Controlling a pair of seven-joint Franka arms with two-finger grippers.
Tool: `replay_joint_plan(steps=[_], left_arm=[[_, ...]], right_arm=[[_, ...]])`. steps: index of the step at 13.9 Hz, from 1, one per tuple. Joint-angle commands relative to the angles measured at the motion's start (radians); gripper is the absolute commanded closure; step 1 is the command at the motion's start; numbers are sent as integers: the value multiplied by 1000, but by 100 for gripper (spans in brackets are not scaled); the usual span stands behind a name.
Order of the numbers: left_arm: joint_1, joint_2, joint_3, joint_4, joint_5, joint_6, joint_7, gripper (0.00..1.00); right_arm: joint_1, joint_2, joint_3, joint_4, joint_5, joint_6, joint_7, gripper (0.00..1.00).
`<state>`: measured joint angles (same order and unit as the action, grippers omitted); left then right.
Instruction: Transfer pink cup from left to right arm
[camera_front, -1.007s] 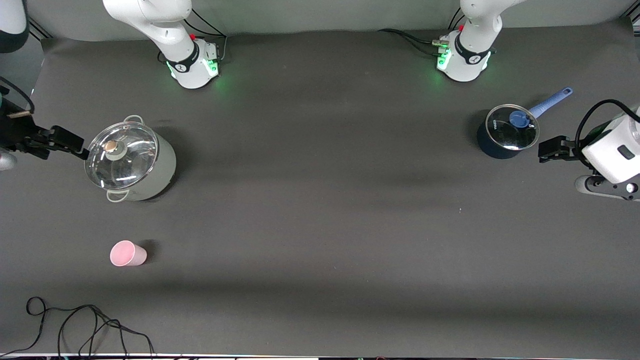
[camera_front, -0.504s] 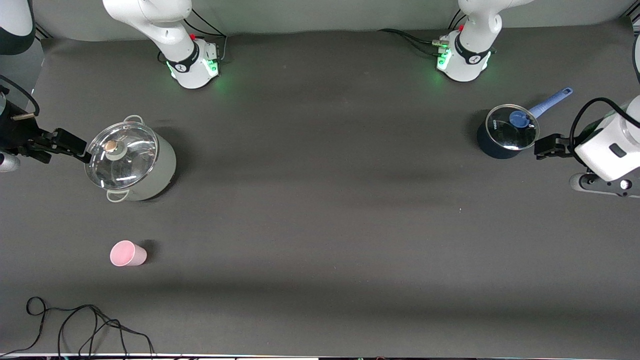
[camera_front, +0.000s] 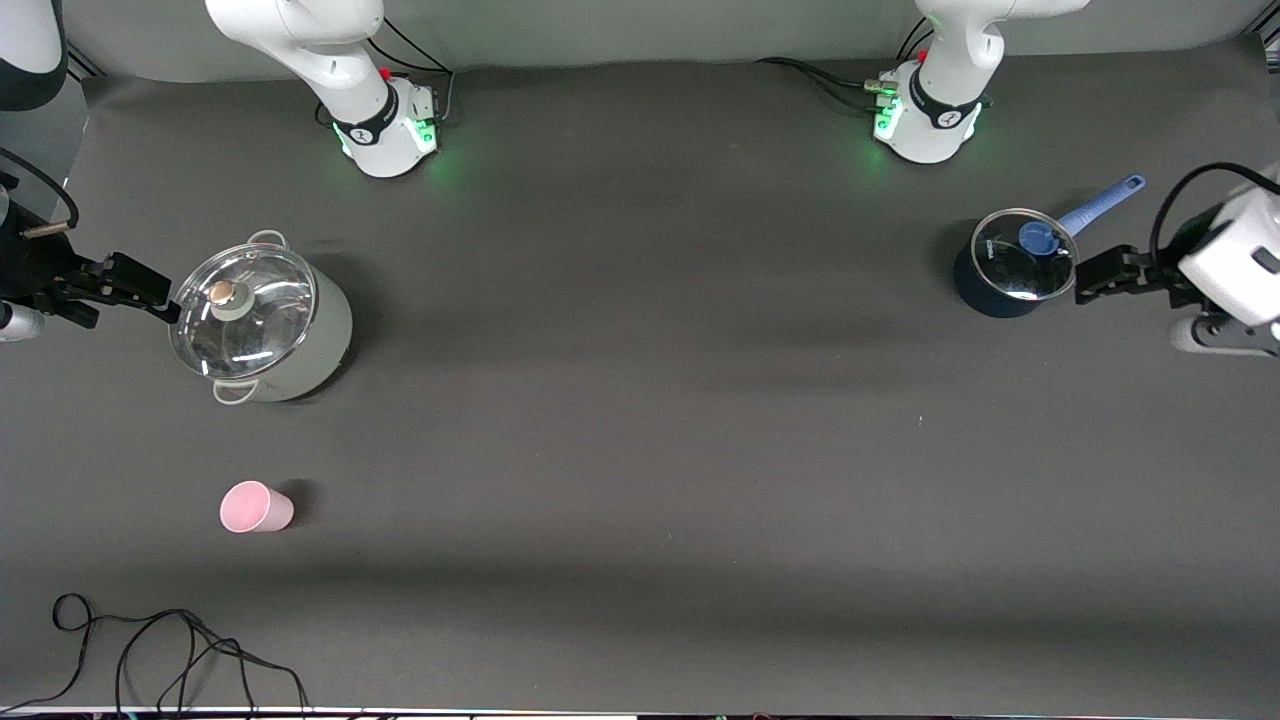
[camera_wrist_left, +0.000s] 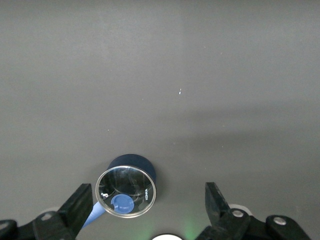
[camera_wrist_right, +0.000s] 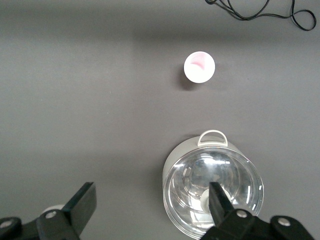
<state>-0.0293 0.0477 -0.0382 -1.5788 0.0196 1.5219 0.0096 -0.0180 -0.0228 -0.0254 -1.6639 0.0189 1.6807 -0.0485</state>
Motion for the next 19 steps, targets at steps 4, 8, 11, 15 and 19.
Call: replay_joint_plan(steps=[4, 8, 11, 15, 19], left_arm=[[-54, -17, 70, -6, -7, 28, 10, 0], [-47, -11, 72, -15, -6, 6, 10, 0], [-47, -6, 72, -7, -7, -3, 26, 0], [-32, -9, 73, -15, -4, -8, 21, 0], [-31, -20, 75, -32, -4, -9, 26, 0]], right_arm=[[4, -12, -4, -11, -13, -7, -21, 1], [9, -12, -4, -8, -11, -7, -21, 1], [7, -14, -4, -7, -8, -7, -21, 1], [7, -14, -4, -7, -8, -7, -21, 1], [7, -12, -4, -7, -8, -7, -21, 1]])
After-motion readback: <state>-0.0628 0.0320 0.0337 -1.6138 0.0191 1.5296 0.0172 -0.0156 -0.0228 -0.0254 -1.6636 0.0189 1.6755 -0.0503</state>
